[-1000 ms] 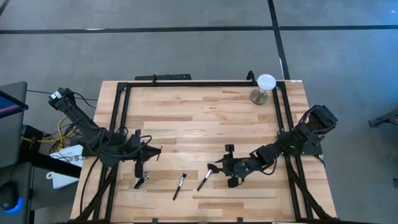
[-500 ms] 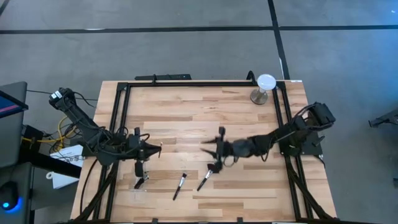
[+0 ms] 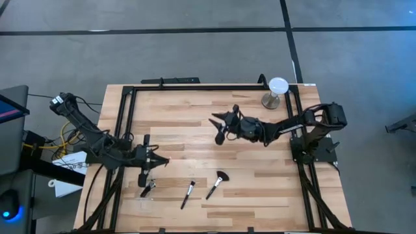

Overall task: Put items in baskets/containers
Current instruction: Put the eyeshadow brush into the transparent organizer

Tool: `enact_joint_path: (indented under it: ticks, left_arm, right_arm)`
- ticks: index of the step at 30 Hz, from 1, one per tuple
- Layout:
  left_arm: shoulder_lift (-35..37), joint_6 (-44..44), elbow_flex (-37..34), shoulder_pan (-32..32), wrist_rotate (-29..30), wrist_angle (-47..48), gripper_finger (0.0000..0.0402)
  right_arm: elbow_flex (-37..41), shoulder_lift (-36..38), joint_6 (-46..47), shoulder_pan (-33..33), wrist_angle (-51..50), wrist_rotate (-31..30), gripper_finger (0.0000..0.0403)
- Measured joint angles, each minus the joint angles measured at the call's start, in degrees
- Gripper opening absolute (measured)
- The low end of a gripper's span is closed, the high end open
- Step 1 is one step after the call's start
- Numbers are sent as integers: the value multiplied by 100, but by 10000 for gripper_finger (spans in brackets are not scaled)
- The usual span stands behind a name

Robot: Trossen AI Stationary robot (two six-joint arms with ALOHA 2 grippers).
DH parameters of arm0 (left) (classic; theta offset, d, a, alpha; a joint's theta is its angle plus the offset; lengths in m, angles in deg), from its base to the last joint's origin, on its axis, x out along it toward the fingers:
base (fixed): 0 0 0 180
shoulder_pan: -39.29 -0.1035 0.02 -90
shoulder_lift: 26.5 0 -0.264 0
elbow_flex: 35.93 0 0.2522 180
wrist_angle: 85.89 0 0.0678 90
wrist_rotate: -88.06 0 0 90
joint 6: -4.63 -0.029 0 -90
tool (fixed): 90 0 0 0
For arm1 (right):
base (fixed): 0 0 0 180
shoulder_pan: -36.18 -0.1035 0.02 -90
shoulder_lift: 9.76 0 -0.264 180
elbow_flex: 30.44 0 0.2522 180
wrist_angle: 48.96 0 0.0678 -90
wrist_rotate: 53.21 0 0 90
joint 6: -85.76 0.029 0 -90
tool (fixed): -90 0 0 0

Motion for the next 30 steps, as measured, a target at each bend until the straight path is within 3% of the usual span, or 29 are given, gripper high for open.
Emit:
enact_joint_path:
  ticks: [16,24,30]
  left_arm:
    - [251,-748,0,-1200,-296,-26,11]
    - [248,-1163,0,-2101,-239,-533,11]
    - [247,-1532,2,-2708,-648,-933,11]
  right_arm:
    - [0,0,-544,621,4,-9,118]
    - [0,0,-186,1019,175,-13,118]
    - [0,0,277,1332,202,-31,118]
